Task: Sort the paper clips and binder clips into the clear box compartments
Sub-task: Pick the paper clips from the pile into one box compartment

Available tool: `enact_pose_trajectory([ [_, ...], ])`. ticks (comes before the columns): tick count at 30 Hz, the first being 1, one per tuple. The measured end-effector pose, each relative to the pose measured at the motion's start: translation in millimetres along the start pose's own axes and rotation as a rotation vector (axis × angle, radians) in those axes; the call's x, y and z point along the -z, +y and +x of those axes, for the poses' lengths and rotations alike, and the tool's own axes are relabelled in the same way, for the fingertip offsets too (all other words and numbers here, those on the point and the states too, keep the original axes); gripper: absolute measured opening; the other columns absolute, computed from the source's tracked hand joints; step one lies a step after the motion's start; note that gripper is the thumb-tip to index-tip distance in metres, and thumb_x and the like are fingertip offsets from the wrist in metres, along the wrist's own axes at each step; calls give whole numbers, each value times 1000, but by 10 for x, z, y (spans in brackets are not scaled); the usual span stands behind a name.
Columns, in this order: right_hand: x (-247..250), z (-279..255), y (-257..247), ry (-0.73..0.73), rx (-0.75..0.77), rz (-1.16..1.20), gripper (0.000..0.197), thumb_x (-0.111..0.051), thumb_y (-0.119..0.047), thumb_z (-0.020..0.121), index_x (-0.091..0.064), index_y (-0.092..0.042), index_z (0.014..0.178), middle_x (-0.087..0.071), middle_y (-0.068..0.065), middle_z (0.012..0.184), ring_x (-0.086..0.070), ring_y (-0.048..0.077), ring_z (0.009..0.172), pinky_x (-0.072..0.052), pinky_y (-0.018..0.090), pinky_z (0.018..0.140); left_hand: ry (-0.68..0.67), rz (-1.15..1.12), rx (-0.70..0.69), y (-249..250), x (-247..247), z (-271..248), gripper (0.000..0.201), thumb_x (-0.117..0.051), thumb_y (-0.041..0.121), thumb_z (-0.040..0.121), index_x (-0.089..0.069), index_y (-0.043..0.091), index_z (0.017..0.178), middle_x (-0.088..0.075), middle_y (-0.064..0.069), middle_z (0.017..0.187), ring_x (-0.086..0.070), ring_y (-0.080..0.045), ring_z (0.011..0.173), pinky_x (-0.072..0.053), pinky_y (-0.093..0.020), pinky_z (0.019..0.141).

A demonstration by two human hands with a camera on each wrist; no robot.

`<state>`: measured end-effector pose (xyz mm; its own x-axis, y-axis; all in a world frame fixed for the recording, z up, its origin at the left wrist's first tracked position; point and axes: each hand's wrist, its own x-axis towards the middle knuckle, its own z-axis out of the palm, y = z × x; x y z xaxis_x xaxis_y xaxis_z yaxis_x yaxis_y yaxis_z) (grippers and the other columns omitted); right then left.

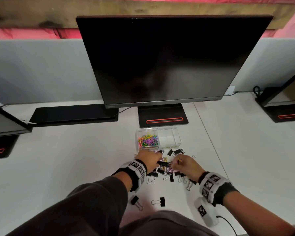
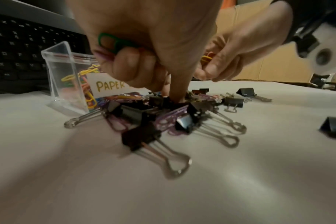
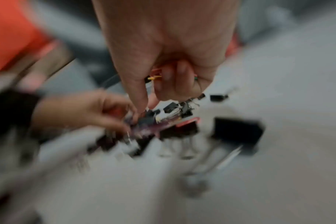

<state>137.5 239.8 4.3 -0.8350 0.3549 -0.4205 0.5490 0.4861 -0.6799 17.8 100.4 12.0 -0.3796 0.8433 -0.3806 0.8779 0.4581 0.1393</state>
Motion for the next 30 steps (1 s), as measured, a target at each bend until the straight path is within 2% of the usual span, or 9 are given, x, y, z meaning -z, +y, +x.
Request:
enact_pose_trajectory([
  [3,-78,-10,-34,-79,147,-565,16,-54,-28,88,-56,-20,102,-66,0,91,-61,21,86,-43,28,73,9,-38,15,-38,-3,-25,25,-45,27,95,-53,14,114,-68,-8,107,-63,-28,101,-48,-34,82],
  [7,-74,24,-74,-52,221,-632,19,-48,-29,91,-56,-14,100,-66,4,101,-61,23,95,-37,27,70,39,-135,54,-191,19,-197,26,-45,33,95,-52,17,114,-67,-3,110,-62,-23,100,-45,-29,81],
  [11,10,37,-63,-27,173,-502,18,-37,-26,96,-45,-13,87,-52,1,75,-49,22,68,-34,27,64,-8,-125,105,-377,-6,-466,27,-44,33,95,-49,19,117,-66,-2,114,-61,-24,104,-45,-30,84],
  [15,175,94,1,-51,50,-156,29,-36,-16,97,-42,-12,70,-48,-1,64,-44,15,59,-36,24,61,-116,-53,144,-508,-93,-660,33,-45,32,93,-47,21,124,-65,-4,117,-59,-24,109,-44,-31,89],
  [18,224,113,-12,-100,-46,74,36,-38,-10,96,-47,-15,62,-50,0,59,-41,-1,39,-31,9,42,-85,-99,118,-422,-86,-644,43,-46,37,92,-39,25,133,-65,-3,117,-60,-25,109,-44,-31,89],
  [20,213,124,-45,-118,-89,189,36,-36,-5,95,-48,-12,62,-47,4,55,-38,-2,28,-27,9,33,-34,-104,61,-274,-56,-535,45,-42,37,95,-36,26,138,-65,-5,116,-60,-26,109,-45,-32,90],
  [24,200,138,-72,-159,-187,350,28,-36,-6,92,-49,-13,68,-50,3,55,-45,5,31,-20,14,33,-52,-65,10,-37,-48,-314,42,-39,36,96,-40,27,137,-67,-9,115,-60,-27,109,-45,-33,90],
  [27,242,130,-45,-151,-211,433,24,-41,-9,91,-51,-14,71,-52,0,57,-46,7,35,-24,16,36,-67,-71,12,-65,-87,-308,28,-38,37,96,-58,21,106,-69,-7,107,-62,-26,103,-43,-31,83],
  [30,240,106,-12,-122,-107,227,21,-52,-14,91,-48,-17,70,-45,-4,60,-45,4,45,-30,15,43,-52,-95,47,-189,-105,-359,31,-36,38,97,-58,17,102,-67,-7,104,-61,-26,99,-44,-31,81],
])
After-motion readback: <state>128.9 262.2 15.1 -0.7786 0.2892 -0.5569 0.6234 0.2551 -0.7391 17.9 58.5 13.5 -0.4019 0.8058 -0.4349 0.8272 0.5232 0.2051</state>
